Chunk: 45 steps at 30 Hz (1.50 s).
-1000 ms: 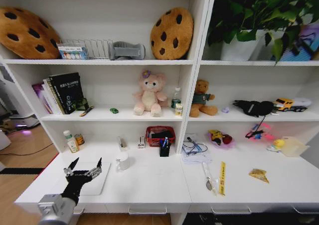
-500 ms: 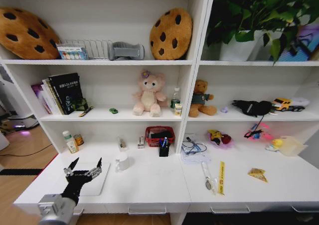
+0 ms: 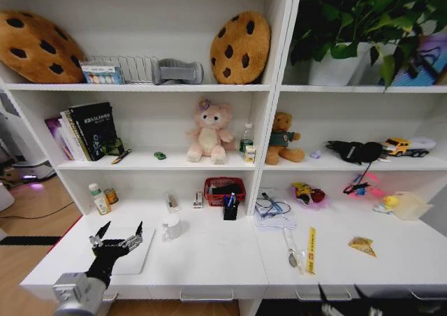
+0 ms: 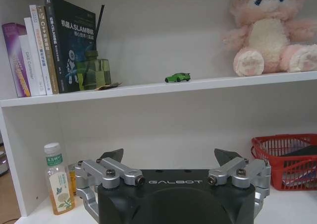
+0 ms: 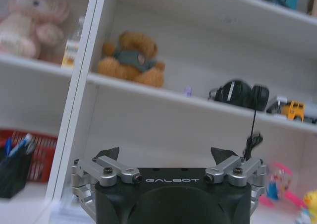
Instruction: Organize the objects on the table.
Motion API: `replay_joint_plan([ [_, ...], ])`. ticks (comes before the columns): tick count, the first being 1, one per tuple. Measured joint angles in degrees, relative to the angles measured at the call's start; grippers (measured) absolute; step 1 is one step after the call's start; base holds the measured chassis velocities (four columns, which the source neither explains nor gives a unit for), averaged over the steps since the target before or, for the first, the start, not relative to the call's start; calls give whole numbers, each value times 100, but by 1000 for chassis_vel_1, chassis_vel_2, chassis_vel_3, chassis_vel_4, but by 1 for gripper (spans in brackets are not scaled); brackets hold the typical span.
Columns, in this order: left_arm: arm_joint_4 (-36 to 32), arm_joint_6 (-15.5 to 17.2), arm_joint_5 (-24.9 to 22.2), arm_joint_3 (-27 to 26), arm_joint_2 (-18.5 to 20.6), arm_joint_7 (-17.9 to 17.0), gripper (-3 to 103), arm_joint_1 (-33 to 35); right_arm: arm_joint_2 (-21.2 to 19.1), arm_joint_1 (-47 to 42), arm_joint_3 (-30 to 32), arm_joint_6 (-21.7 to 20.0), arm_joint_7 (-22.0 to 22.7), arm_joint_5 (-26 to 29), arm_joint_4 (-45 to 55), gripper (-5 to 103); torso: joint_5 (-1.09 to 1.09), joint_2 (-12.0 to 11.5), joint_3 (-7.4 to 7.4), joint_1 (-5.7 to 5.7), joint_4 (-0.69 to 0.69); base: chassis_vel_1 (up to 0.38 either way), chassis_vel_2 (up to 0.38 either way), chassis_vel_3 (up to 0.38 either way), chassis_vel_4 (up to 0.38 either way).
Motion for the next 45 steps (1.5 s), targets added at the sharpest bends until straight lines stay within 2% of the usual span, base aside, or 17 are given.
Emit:
replay_joint_plan([
  [1, 0, 0, 0, 0, 0, 0, 100, 0, -115, 203, 203, -371, 9, 359, 343, 100, -1, 0, 0, 0, 1, 0, 0, 0, 0],
  [2, 0, 0, 0, 0, 0, 0, 100, 1, -194, 288, 291, -556, 19, 552, 481, 100, 0, 0, 0, 0, -1, 0, 0, 0, 0],
  [3, 0, 0, 0, 0, 0, 0, 100, 1, -194, 288, 291, -556, 19, 552, 481, 100, 0, 0, 0, 0, -1, 0, 0, 0, 0],
  [4, 0, 0, 0, 0, 1, 0, 100, 1, -518, 526, 572, -1089, 70, 1095, 802, 100, -1, 0, 0, 0, -1, 0, 0, 0, 0],
  [6, 0, 0, 0, 0, 1, 0, 100, 0, -678, 638, 676, -1286, 95, 1303, 884, 100, -2, 0, 0, 0, 0, 0, 0, 0, 0],
  [7, 0, 0, 0, 0, 0, -1, 100, 0, -920, 836, 801, -1571, 139, 1557, 937, 100, -2, 0, 0, 0, 2, 0, 0, 0, 0],
  [9, 0, 0, 0, 0, 0, 0, 100, 0, -1109, 1050, 904, -1807, 139, 1682, 898, 100, 0, 0, 0, 1, 2, 0, 0, 0, 0],
  [12, 0, 0, 0, 0, 0, 0, 100, 0, -1145, 1146, 914, -1915, 139, 1710, 872, 100, 0, 0, 0, 1, 0, 0, 0, 0, 0],
  [22, 0, 0, 0, 0, 0, -1, 100, 0, -872, 1120, 566, -1961, 245, 1649, 830, 100, -2, 0, -1, 0, -1, -56, -47, 48, 51],
  [32, 0, 0, 0, 0, 0, 0, 100, 0, -868, 1197, 413, -1930, 254, 1610, 670, 100, 2, 0, -1, 0, -1, -226, -207, 208, 213],
  [36, 0, 0, 0, 0, 0, -2, 100, 0, -836, 1304, 205, -1914, 276, 1540, 634, 100, -7, 1, -1, 1, -1, -282, -281, 285, 293],
  [39, -1, 0, 0, 0, -1, 0, 100, 1, -781, 1346, 75, -1901, 278, 1486, 629, 100, 8, 0, 0, 0, 0, -280, -268, 290, 297],
  [41, 0, 0, 0, 0, 0, 1, 100, 0, -766, 1344, 36, -1973, 281, 1492, 638, 100, 2, 1, 0, 0, 0, -270, -273, 267, 262],
  [42, 0, 0, 0, 1, -1, 1, 100, 0, -766, 1337, 18, -2160, 296, 1571, 646, 100, -6, 1, -1, -1, 1, -187, -248, 267, 182],
  [43, -1, 0, 0, 1, -2, 1, 100, 0, -806, 1351, 18, -2412, 378, 1685, 581, 100, 5, 0, 0, 0, 0, -56, -171, 168, 182],
  [44, -1, 0, 0, 1, -2, 1, 100, 0, -806, 1351, 18, -2412, 378, 1685, 581, 100, 5, 0, 0, 0, 0, -56, -171, 168, 182],
  [45, -1, 0, 0, 1, -2, 2, 100, 0, -888, 1374, 47, -2639, 411, 1792, 474, 100, 5, 0, 0, 0, 0, -56, -92, 86, 26],
])
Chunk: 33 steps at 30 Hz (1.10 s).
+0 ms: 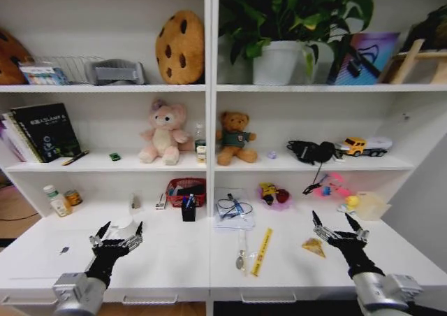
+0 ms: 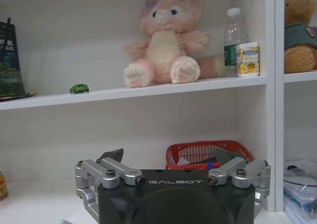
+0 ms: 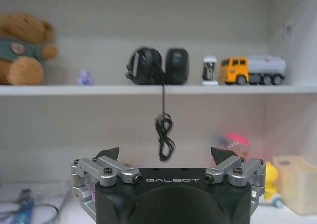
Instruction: Organize the objects on the table.
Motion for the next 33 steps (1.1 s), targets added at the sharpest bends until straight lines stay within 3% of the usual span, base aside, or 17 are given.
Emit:
replay_joint_plan([
  [1, 0, 0, 0, 0, 1, 0, 100, 0, -124, -1, 37, -238, -1, 160, -94, 100, -7, 1, -1, 0, -2, -20, -92, 22, 23],
  [3, 0, 0, 0, 0, 1, 0, 100, 0, -170, -1, 43, -327, -1, 238, -123, 100, -8, 0, -1, 0, -3, -10, -46, 11, 11],
  [4, 0, 0, 0, 0, 1, 0, 100, 0, -318, 24, 24, -641, 9, 544, -250, 100, -7, 0, 0, 0, -2, 39, 64, -17, -37],
  [8, 1, 0, 0, -1, 2, -2, 100, 0, -528, 311, -163, -960, -64, 784, -780, 100, -10, 1, 0, 0, 1, 46, 79, -50, -41],
  [20, 1, 0, 0, -1, 2, -2, 100, 0, -764, 887, -616, -727, -421, 366, -2286, 100, -5, 0, 0, 0, -1, 12, 14, -7, -7],
  [29, 0, 1, 0, -1, 2, -2, 100, 0, -635, 1136, -1051, -423, -651, -127, -2531, 101, -6, 0, 0, 0, 0, 0, 0, 0, 0],
  [31, 1, 0, 0, -1, 2, -2, 100, 0, -596, 1235, -1131, -350, -652, -265, -2604, 93, -6, 0, 0, 0, 0, 0, 0, 0, 0],
  [33, 1, 0, 0, -1, 2, -2, 100, 0, -593, 1266, -1153, -339, -654, -283, -2633, 93, -7, 0, 0, 0, 1, 0, 0, 0, 0],
])
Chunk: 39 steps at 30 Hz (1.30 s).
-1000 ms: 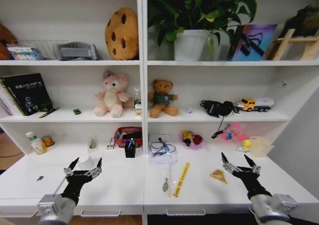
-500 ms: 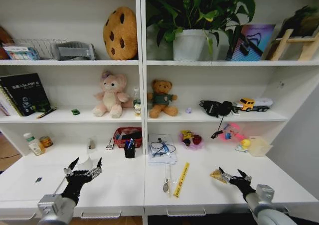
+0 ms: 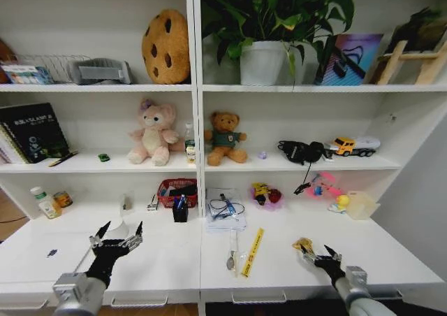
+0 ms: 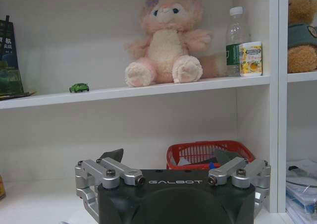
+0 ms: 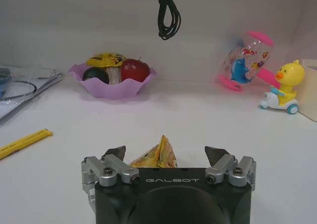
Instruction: Organize the objects on the table.
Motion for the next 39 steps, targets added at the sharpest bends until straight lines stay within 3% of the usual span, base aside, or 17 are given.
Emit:
replay_joint_plan([
  [9, 0, 0, 0, 0, 0, 0, 100, 0, 5, 77, -11, 94, -55, -92, -214, 68, -2, 0, 0, 0, 0, 0, 0, 0, 0],
  [11, 0, 0, 0, 0, 0, 0, 100, 0, 9, 78, -37, 111, -70, -91, -245, 57, 0, 0, 0, 0, -1, 0, 0, 0, 0],
  [12, 0, 0, 0, 0, 0, 0, 100, 0, 9, 78, -37, 111, -70, -91, -245, 57, 0, 0, 0, 0, -1, 0, 0, 0, 0],
  [13, 0, 0, 0, 0, 0, 0, 100, 0, 14, 84, -49, 129, -80, -91, -245, 46, 2, 0, 0, 0, -1, 0, 0, 0, 0],
  [15, 0, 0, 0, 0, 0, 0, 100, 0, 14, 90, -53, 140, -91, -91, -245, 46, 2, 0, 0, 0, -1, 0, 0, 0, 0],
  [16, 0, 0, 0, 0, 0, 0, 100, 0, 14, 119, -63, 176, -110, -91, -247, 35, 2, 0, 0, 0, -1, 0, 0, 0, 0],
  [18, 0, 0, 0, 0, 0, 0, 100, 0, 13, 156, -70, 209, -117, -91, -260, 35, 2, 0, 0, 0, 0, 0, 0, 0, 0],
  [20, 0, 0, 0, 0, 0, 0, 100, 0, 5, 219, -77, 270, -150, -89, -304, 25, 0, 0, 0, 0, 0, 0, 0, 0, 0],
  [21, 0, 0, 0, 0, 0, 0, 100, 0, 5, 219, -77, 270, -150, -89, -304, 25, 0, 0, 0, 0, 0, 0, 0, 0, 0],
  [25, 0, 0, 0, 0, 0, 0, 100, 0, -10, 291, -79, 304, -200, -81, -358, 3, 1, 0, 0, 0, -1, 0, 0, 0, 0],
  [37, 0, 0, 0, 0, 0, 0, 100, 0, -154, 468, -29, 273, -237, 39, -124, 0, 1, 0, 0, 0, -3, 0, 0, 0, 0],
  [39, 0, 0, 0, 0, 0, 0, 100, 0, -367, 948, -214, 202, -306, 181, -93, 0, -1, 0, 0, 0, -4, 0, 0, 0, 0],
])
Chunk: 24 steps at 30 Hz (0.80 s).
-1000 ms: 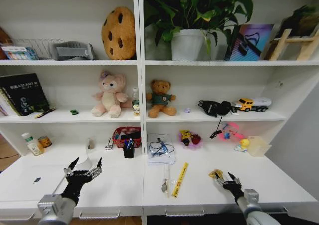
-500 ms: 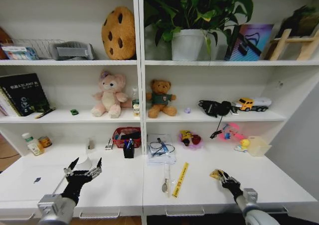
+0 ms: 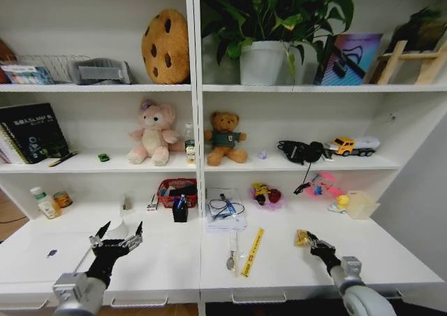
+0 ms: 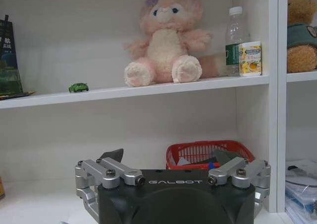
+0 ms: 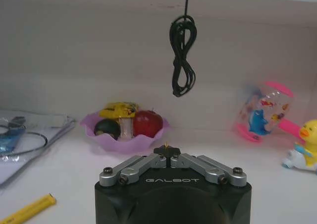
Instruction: Organize the objects on the table.
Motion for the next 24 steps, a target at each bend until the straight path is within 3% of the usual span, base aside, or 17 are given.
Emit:
replay_joint_plan([
  [3, 0, 0, 0, 0, 0, 1, 100, 0, -85, 428, -230, 14, -54, 27, -151, 0, 0, 0, 0, 0, 1, 0, 0, 0, 0],
  [5, 0, 0, 0, 0, 0, 0, 100, 0, -130, 1382, -757, 45, -124, 66, -636, 0, 4, -1, 1, 0, 2, 0, 0, 0, 0],
  [7, 0, 0, 0, 0, 0, 0, 100, 0, -130, 1773, -968, 42, -123, 92, -838, 0, 3, -1, 1, 1, 2, 0, 0, 0, 0],
  [8, 0, 1, 0, 0, 0, 1, 100, 0, -94, 2412, -1332, 34, -122, 98, -1239, 0, 0, -1, 1, 0, 5, 0, 0, 0, 0],
  [12, 0, 1, 0, 0, 0, 1, 100, 0, 126, 3442, -1999, 26, -108, 93, -2085, 0, 3, -2, 1, 1, 5, 0, 0, 0, 0],
  [17, 0, 1, 0, 0, 0, 0, 100, 0, 411, 4168, -2465, 43, -123, 54, -2750, 0, 1, -2, 1, 1, 4, 0, 0, 0, 0],
  [24, 0, 1, 0, 0, 0, 0, 100, 0, 740, 4546, -2572, 124, -146, -224, -3460, 0, 1, -2, 1, 1, 4, 0, 0, 0, 0],
])
